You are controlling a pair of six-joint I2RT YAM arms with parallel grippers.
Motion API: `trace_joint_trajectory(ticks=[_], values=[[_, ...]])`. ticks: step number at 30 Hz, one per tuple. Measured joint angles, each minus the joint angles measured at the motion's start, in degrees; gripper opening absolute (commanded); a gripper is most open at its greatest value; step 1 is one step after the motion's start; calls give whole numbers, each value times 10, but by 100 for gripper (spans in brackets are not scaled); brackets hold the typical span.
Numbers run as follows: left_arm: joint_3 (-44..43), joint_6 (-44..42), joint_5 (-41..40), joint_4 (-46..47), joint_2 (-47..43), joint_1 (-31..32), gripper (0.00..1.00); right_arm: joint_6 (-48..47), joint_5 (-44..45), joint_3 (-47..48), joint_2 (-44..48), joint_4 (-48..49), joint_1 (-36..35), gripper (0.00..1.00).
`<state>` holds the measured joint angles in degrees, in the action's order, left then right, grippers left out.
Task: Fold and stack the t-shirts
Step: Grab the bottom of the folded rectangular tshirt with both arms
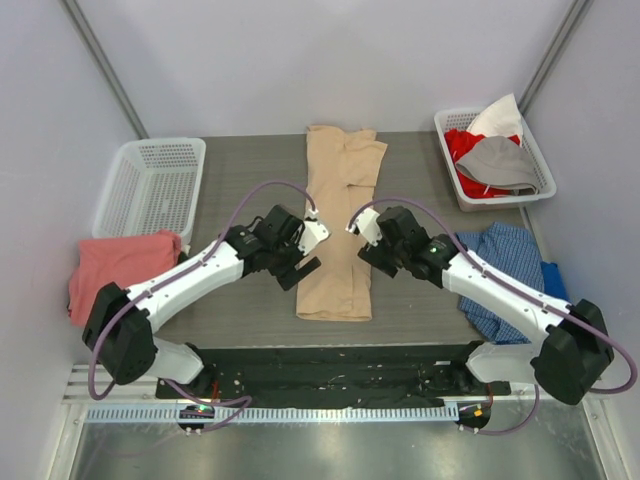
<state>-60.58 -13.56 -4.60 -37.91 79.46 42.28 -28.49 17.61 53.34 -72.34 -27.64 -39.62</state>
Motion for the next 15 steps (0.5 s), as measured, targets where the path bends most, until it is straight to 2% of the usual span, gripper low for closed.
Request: trace_joint_trajectory(ticks=[3, 9, 15], values=[[0, 5, 33, -5, 11, -3, 88, 3, -24, -13, 23, -26, -2, 82], [-1, 12, 103, -22, 56, -4, 87, 3, -67, -31, 39, -69, -49, 80], [-1, 12, 133, -27, 93, -4, 86, 3, -92, -60, 46, -82, -91, 80]])
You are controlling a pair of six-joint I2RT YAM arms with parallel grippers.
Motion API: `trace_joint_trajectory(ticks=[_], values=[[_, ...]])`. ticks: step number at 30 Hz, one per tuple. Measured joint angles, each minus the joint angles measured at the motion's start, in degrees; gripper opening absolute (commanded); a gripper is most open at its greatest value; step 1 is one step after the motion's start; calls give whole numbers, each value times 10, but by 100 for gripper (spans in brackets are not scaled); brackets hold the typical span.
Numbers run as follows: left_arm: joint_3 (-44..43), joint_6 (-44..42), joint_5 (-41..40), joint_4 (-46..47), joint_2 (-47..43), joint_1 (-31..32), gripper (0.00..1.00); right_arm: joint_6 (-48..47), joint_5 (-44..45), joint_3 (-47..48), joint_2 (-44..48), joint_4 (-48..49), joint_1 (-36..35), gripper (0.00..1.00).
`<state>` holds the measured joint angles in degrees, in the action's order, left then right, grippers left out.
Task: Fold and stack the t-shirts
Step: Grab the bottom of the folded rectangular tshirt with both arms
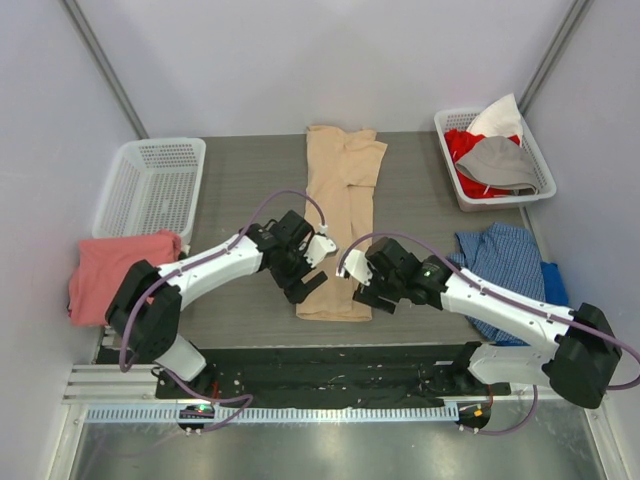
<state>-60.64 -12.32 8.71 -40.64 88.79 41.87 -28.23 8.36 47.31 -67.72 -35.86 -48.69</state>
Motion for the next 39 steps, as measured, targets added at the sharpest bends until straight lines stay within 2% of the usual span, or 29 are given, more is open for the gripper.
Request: trace_joint_trajectory(ticks=[10, 17, 39], values=[[0, -1, 4, 6, 27, 0, 85, 15, -47, -32, 10, -7, -44, 79], [0, -1, 7, 6, 48, 0, 84, 19, -59, -50, -20, 6, -76, 78], [-2, -2, 80, 4, 73, 2, 77, 16, -46, -72, -59, 66, -78, 73]])
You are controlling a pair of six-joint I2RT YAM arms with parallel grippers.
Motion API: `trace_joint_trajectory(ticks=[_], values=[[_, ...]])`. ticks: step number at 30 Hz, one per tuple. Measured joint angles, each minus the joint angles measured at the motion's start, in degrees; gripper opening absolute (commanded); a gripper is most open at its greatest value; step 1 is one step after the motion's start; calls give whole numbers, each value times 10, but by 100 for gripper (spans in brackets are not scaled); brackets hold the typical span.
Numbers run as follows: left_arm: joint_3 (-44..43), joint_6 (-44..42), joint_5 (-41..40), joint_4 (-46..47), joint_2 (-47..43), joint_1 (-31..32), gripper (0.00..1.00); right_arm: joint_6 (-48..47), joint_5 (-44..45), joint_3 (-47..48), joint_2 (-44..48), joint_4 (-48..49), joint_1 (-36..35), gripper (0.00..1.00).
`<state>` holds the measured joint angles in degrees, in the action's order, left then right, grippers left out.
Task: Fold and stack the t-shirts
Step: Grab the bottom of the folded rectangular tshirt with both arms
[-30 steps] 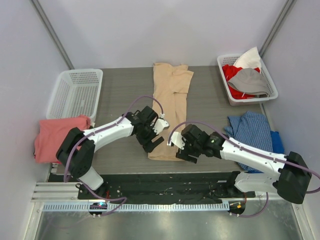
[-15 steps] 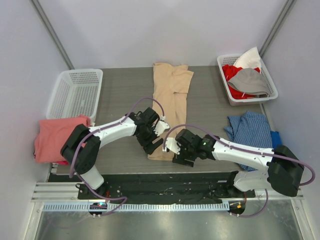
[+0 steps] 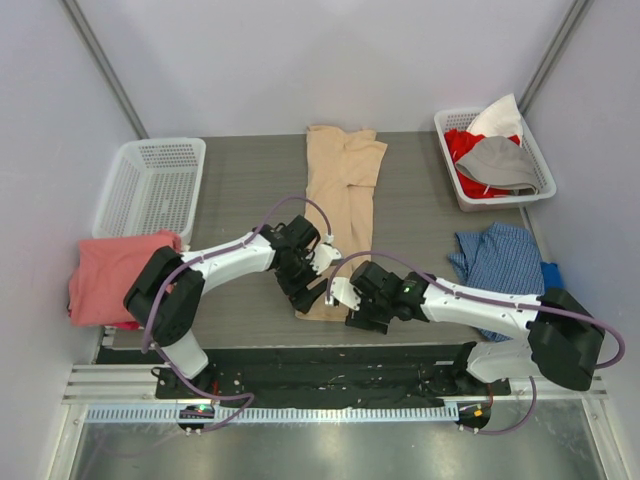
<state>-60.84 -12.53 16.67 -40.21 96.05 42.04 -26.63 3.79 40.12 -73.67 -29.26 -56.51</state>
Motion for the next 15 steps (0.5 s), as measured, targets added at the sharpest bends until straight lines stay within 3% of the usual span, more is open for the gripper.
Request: trace_joint_trajectory(ticks=[15], values=[[1, -16, 19, -6, 5, 3, 73, -2, 10, -1, -30, 23, 0, 67]])
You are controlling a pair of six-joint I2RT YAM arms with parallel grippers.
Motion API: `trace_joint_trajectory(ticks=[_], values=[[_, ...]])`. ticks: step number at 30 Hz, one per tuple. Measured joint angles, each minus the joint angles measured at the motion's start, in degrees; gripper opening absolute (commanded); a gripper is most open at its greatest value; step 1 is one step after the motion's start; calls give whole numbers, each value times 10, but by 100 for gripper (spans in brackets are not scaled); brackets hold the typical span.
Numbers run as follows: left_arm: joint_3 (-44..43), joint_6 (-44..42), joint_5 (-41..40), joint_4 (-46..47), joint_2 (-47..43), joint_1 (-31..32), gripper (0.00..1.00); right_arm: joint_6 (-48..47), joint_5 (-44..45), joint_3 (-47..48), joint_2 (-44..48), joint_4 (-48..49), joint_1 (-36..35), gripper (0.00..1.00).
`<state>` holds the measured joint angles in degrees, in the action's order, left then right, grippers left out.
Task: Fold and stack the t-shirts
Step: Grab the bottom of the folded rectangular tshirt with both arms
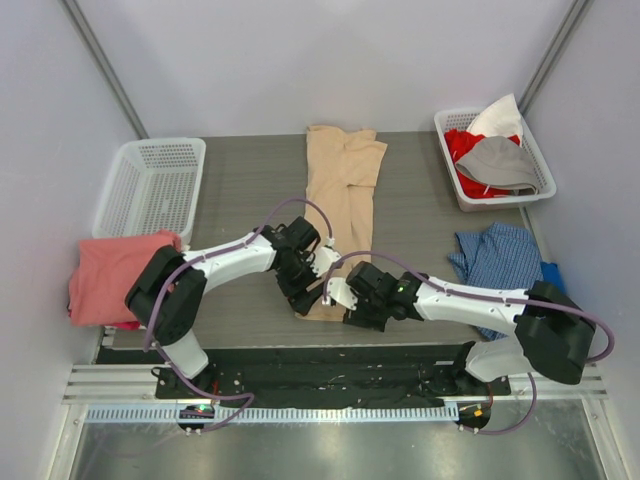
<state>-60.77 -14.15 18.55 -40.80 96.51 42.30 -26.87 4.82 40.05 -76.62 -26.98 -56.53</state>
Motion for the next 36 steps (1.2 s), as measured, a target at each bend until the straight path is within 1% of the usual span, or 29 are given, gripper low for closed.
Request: trace_joint_trajectory(ticks=[6, 9, 11, 12, 13, 15, 16, 18, 21, 22, 24, 25, 27, 31, 34, 36], values=[[3, -2, -2, -5, 6, -1, 72, -4, 0, 1, -16, 12, 0, 62], [3, -3, 1, -7, 12, 0, 68, -7, 0, 5, -27, 17, 0, 58], [3, -4, 5, -7, 16, 0, 65, -9, 0, 8, -33, 19, 0, 53], [3, -5, 8, -8, 18, 0, 63, -10, 0, 8, -36, 20, 0, 52], [3, -8, 10, -8, 19, 0, 59, -11, 0, 9, -38, 22, 0, 46], [3, -11, 15, -8, 20, 0, 56, -13, 0, 9, -40, 24, 0, 42], [3, -11, 17, -7, 21, 0, 51, -14, 0, 9, -42, 24, 0, 37], [3, -13, 22, -6, 23, 0, 48, -15, 1, 9, -45, 27, 0, 31], [3, -14, 28, -6, 26, 0, 41, -15, 2, 9, -49, 28, 0, 26], [3, -14, 30, -6, 28, 0, 36, -15, 3, 9, -49, 28, 0, 24], [3, -13, 33, -5, 29, 0, 32, -15, 5, 9, -52, 28, 0, 21], [3, -14, 34, -4, 30, 0, 27, -15, 5, 9, -52, 28, 0, 19], [3, -14, 36, -3, 32, 0, 22, -15, 5, 9, -52, 28, 0, 14], [3, -16, 37, -2, 32, 0, 0, -14, 5, 14, -57, 26, 0, 6], [3, -18, 38, -2, 33, 0, 0, -14, 3, 19, -59, 21, 0, 1], [3, -19, 38, -3, 32, 2, 0, -14, 0, 21, -59, 16, 0, 1]])
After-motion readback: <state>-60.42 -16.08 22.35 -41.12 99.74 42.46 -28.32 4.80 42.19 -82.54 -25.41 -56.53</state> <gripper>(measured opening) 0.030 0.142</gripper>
